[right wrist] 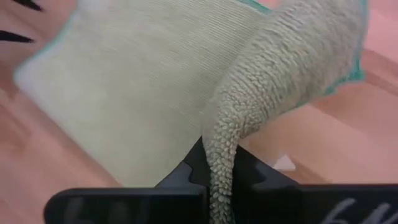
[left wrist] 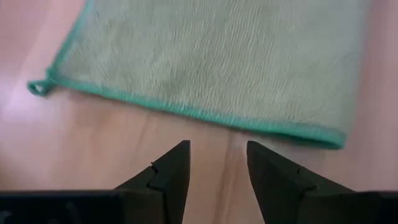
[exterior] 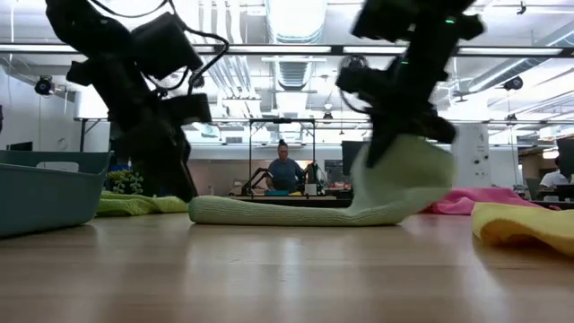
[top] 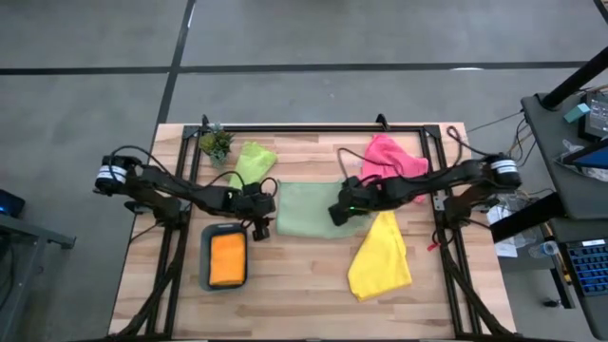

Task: Fold microfiber towels
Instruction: Fold the light green microfiber cloth

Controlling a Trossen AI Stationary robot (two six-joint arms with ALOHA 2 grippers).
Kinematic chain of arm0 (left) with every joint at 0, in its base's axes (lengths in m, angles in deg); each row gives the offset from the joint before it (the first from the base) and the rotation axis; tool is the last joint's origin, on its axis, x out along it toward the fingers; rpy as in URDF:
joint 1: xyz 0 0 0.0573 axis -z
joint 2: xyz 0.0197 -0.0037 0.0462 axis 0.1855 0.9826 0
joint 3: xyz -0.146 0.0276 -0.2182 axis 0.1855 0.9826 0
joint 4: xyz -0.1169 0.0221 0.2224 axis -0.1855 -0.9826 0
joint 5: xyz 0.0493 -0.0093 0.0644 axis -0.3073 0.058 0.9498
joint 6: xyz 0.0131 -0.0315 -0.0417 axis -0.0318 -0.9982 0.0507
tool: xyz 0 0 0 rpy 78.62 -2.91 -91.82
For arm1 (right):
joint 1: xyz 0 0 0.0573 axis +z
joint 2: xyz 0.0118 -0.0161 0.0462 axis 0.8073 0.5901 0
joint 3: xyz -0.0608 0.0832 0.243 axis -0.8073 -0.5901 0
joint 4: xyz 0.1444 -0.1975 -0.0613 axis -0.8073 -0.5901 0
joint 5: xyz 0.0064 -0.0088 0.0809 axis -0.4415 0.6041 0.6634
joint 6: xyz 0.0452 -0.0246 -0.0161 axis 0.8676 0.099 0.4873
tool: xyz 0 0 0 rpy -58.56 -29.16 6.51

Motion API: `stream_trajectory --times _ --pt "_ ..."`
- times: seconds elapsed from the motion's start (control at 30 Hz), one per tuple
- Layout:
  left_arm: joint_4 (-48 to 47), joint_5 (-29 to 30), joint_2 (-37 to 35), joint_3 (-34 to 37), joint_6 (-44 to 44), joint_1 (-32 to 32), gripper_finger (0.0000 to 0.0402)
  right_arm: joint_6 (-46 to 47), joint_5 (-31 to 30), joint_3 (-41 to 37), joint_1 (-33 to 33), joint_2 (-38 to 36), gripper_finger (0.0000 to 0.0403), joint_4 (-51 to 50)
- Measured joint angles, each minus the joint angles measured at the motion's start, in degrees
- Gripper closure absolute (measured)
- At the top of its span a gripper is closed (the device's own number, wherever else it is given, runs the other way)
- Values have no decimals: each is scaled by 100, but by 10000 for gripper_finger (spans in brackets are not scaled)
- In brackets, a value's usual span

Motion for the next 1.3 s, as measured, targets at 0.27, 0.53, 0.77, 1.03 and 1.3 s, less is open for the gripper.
stream_trajectory --times 0.27,0.53,0.77,1.03,1.3 --pt "472 -103 382 151 -7 2 258 -721 -41 1370 -26 1334 390 155" --pt "651 -151 490 146 -4 70 258 -1054 -61 2391 -188 2252 390 -110" --pt "768 -219 488 162 -2 107 258 -1164 -188 2795 -282 2673 390 -108" --pt "794 -246 490 162 -2 116 258 -1204 -198 2930 -289 2823 367 -82" --pt "876 -286 494 162 -4 118 258 -1316 -209 2933 -291 2825 273 298"
